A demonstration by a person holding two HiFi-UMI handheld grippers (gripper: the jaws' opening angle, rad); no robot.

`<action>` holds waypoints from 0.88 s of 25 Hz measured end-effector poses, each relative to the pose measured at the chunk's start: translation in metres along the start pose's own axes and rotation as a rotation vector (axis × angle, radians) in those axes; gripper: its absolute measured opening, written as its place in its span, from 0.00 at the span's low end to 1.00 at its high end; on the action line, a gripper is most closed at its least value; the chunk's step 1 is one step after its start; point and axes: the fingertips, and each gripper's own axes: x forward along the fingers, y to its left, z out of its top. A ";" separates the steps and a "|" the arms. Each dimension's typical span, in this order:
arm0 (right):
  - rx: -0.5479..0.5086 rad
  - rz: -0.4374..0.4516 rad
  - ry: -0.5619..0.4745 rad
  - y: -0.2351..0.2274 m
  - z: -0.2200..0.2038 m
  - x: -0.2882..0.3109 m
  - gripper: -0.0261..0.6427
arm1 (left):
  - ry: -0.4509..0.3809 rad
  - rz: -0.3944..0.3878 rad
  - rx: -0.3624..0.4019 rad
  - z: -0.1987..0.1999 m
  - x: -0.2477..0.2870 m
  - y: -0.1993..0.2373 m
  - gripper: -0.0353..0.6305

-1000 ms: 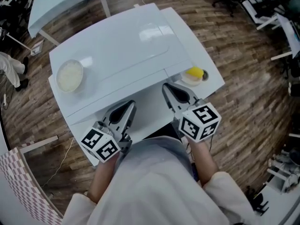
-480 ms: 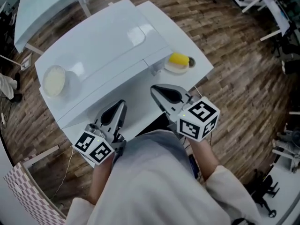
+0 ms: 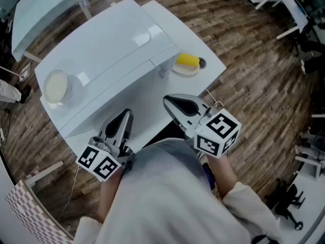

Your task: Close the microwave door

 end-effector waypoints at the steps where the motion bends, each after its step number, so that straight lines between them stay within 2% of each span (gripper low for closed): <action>1: -0.003 -0.001 0.000 0.002 -0.001 -0.001 0.07 | -0.003 0.000 -0.001 0.001 -0.002 0.000 0.08; 9: -0.053 -0.054 -0.022 0.009 0.003 -0.013 0.07 | -0.022 -0.008 0.023 0.006 -0.007 -0.005 0.08; 22: -0.009 -0.110 -0.081 0.007 0.007 -0.027 0.07 | -0.008 -0.008 0.088 0.004 -0.006 -0.008 0.08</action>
